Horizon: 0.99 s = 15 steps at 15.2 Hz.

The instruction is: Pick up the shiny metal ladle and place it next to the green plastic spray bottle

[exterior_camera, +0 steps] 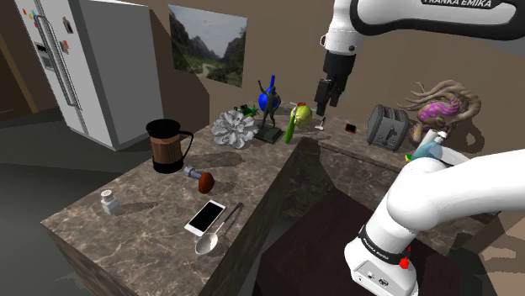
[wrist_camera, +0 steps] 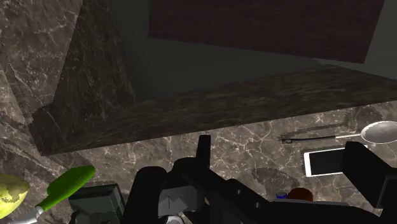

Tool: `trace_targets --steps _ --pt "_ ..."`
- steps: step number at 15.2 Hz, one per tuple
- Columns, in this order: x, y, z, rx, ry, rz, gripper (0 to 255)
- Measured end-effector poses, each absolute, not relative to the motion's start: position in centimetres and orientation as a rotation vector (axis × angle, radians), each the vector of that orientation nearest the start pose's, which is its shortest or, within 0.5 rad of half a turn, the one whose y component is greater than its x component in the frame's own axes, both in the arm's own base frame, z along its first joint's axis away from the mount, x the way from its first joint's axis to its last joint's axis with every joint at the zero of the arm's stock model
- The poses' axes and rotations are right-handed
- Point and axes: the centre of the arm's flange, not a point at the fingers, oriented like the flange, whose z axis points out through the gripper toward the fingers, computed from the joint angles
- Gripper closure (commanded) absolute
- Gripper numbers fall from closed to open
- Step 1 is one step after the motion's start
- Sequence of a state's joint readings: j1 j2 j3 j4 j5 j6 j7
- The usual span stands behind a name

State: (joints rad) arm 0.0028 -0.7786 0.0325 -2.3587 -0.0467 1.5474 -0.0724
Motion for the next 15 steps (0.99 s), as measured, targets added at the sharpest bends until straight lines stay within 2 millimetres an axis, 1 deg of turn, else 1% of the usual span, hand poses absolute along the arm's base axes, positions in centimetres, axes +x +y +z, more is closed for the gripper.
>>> trace_targets --steps 1,2,4,6,7,8,9,11,15 --pt "30.6 0.9 58.5 -3.206 -0.157 0.056 0" --pt "30.6 1.2 57.9 -3.205 -0.134 0.054 0" --pt "30.2 2.1 56.1 -3.201 -0.050 0.049 0" --pt "29.8 3.8 54.0 -3.193 0.048 0.044 0" --pt "29.8 4.1 53.1 -3.187 0.101 0.041 0" --pt "30.1 4.7 51.8 -3.181 0.152 0.041 0" --pt "29.7 5.4 50.7 -3.174 0.204 0.036 0" --pt "30.1 6.6 48.8 -3.156 0.308 0.029 0" --pt "30.1 9.4 44.8 -3.111 0.513 0.016 0"
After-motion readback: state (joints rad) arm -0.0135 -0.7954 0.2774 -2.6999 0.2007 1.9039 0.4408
